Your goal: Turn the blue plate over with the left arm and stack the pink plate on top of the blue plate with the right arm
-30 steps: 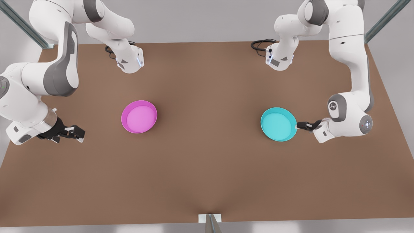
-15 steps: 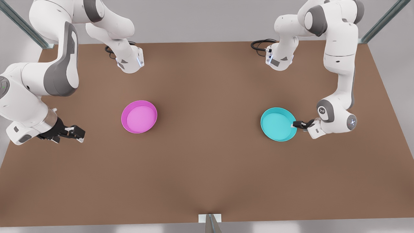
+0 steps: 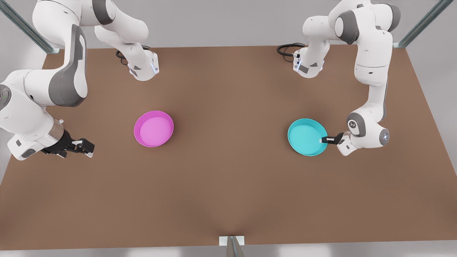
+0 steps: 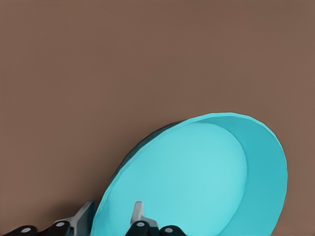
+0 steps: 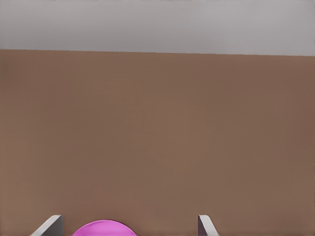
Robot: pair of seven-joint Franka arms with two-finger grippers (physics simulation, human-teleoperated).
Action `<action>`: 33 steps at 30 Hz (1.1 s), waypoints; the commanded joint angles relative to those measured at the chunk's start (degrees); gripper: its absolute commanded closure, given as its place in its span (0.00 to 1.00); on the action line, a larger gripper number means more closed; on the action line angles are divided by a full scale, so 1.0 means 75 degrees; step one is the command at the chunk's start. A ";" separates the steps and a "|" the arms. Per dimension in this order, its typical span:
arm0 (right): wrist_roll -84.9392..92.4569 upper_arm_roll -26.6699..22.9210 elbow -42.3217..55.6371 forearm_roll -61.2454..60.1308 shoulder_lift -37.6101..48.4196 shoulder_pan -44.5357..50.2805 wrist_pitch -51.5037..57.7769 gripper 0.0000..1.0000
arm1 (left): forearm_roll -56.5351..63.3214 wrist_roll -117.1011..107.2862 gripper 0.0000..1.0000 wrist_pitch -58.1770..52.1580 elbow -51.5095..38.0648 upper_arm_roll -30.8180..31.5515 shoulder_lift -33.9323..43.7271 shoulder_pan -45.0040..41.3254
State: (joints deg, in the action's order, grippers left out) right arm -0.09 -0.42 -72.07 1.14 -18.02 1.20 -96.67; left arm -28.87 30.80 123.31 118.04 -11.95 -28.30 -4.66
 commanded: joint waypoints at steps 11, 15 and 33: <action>0.0000 -0.0002 0.0000 0.0000 -0.0011 0.0003 -0.0002 0.00 | 0.0064 0.0100 0.59 0.0047 -0.0035 0.0047 -0.0117 -0.0059; 0.0000 -0.0002 0.0000 0.0000 -0.0011 0.0003 -0.0002 0.00 | 0.0064 0.0358 0.61 0.0024 -0.0152 0.0047 -0.0199 -0.0059; 0.0000 -0.0002 0.0000 0.0000 -0.0023 0.0003 -0.0002 0.00 | 0.0041 0.0370 0.79 -0.0047 -0.0234 0.0047 -0.0281 -0.0047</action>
State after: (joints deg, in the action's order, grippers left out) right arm -0.09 -0.44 -72.07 1.14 -18.14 1.24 -96.68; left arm -26.65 33.61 122.61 116.20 -11.60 -30.33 -5.01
